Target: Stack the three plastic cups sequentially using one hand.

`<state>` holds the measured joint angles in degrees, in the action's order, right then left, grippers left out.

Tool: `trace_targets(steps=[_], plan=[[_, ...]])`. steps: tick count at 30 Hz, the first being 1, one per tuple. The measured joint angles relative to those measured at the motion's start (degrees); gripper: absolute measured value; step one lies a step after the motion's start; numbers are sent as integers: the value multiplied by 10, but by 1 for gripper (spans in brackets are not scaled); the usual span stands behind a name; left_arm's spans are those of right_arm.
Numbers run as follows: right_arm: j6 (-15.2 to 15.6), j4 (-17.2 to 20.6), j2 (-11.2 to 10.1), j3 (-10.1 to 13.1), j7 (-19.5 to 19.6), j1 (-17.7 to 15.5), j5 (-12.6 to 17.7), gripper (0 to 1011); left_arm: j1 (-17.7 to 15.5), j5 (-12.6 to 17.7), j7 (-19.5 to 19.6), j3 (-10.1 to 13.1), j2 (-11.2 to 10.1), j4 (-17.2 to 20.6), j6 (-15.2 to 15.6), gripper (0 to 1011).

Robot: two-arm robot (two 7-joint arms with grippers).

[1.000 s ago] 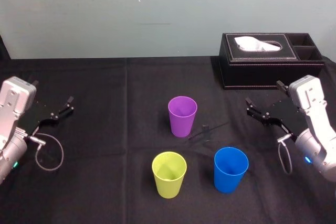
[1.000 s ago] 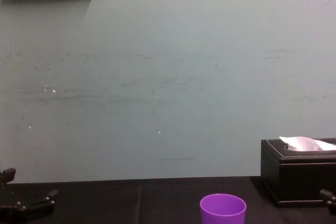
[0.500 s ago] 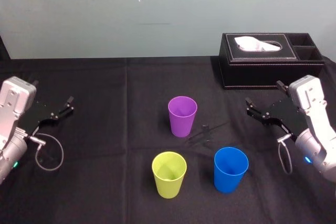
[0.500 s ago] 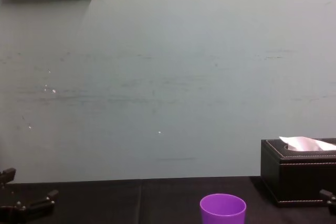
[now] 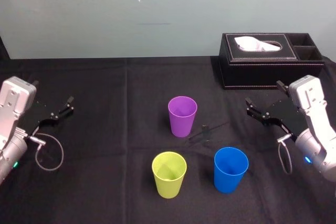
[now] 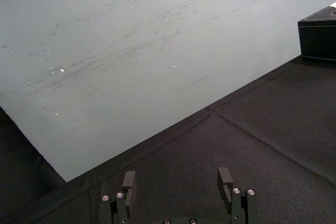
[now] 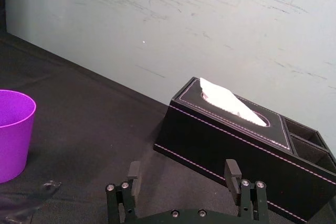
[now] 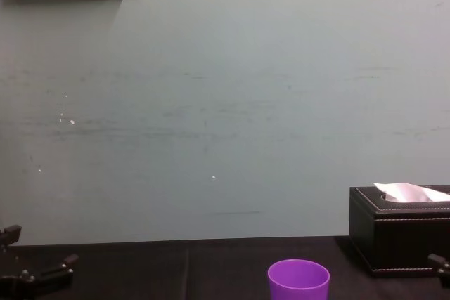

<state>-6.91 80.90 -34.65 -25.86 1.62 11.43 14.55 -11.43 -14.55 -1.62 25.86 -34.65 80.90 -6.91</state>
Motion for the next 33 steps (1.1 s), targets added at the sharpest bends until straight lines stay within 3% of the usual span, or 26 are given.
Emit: trace_targets(steps=[20, 27, 33], plan=[[0, 0, 0, 0, 0, 0, 0, 1003, 0, 0, 0, 0, 0, 0, 0, 1010], [-1, 18, 1, 15, -11, -14, 5, 1003, 0, 0, 0, 0, 0, 0, 0, 1010], [4, 50, -12, 42, -35, -40, 35, 1003, 0, 0, 0, 0, 0, 0, 0, 1010]])
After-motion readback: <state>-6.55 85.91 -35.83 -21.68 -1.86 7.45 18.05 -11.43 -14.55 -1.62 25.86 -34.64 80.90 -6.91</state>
